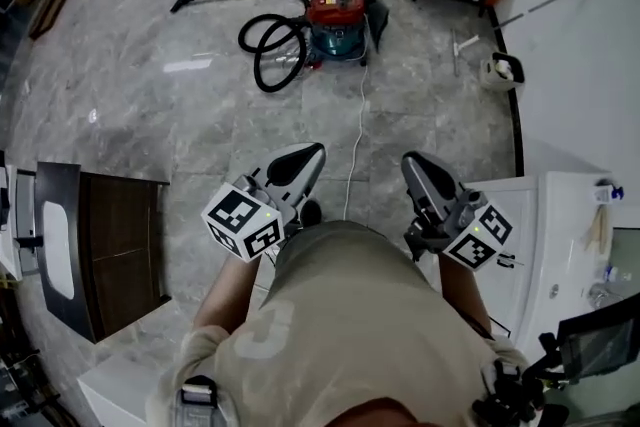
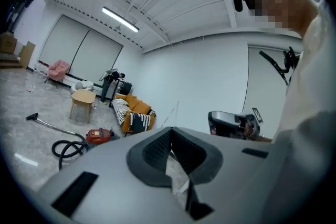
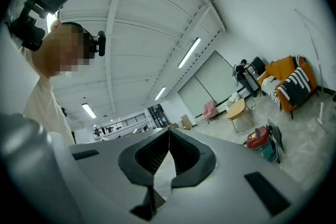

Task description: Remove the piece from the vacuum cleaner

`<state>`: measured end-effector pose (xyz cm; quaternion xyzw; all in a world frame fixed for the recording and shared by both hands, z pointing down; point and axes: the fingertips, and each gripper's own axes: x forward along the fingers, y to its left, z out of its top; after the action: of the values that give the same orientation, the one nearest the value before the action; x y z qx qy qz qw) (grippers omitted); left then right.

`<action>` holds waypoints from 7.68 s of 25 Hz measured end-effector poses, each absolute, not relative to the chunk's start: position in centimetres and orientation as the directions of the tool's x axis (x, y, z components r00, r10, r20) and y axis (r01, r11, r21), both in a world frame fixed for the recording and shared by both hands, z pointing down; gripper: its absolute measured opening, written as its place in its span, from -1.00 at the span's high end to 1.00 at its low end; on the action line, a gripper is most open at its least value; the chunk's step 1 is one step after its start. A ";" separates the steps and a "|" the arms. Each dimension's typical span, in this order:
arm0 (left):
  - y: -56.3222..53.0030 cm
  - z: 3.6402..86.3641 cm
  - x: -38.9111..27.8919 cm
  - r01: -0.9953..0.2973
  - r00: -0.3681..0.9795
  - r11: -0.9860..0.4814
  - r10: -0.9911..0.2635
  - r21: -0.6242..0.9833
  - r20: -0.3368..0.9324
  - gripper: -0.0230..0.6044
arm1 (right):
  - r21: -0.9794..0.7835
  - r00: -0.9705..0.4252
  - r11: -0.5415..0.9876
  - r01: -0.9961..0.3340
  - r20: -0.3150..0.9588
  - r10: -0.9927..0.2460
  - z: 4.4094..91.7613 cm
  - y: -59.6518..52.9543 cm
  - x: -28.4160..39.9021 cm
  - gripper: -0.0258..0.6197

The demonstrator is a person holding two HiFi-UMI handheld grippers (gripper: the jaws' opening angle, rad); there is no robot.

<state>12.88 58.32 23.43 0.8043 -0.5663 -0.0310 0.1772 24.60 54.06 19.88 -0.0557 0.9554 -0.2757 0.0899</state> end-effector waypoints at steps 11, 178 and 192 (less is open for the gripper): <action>58.4 22.4 5.8 -0.868 0.434 -0.390 -0.897 0.308 0.087 0.92 | -0.539 -0.976 0.841 -0.058 -0.146 -0.161 18.5 56.1 16.1 0.92; 4.3 26.8 4.9 -0.913 0.393 -0.400 -0.807 0.082 0.441 0.95 | -0.454 -0.952 0.858 -0.241 0.282 -0.118 30.8 6.1 12.1 0.91; 1.3 27.7 3.9 -0.969 0.242 -0.235 -0.847 0.074 0.473 0.95 | -0.469 -0.964 0.879 -0.080 0.262 0.052 31.0 1.3 11.3 0.91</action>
<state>3.94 1.25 27.73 0.7673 -0.5917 0.1699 0.1795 11.33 1.26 31.00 -0.0072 0.9599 -0.2455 -0.1348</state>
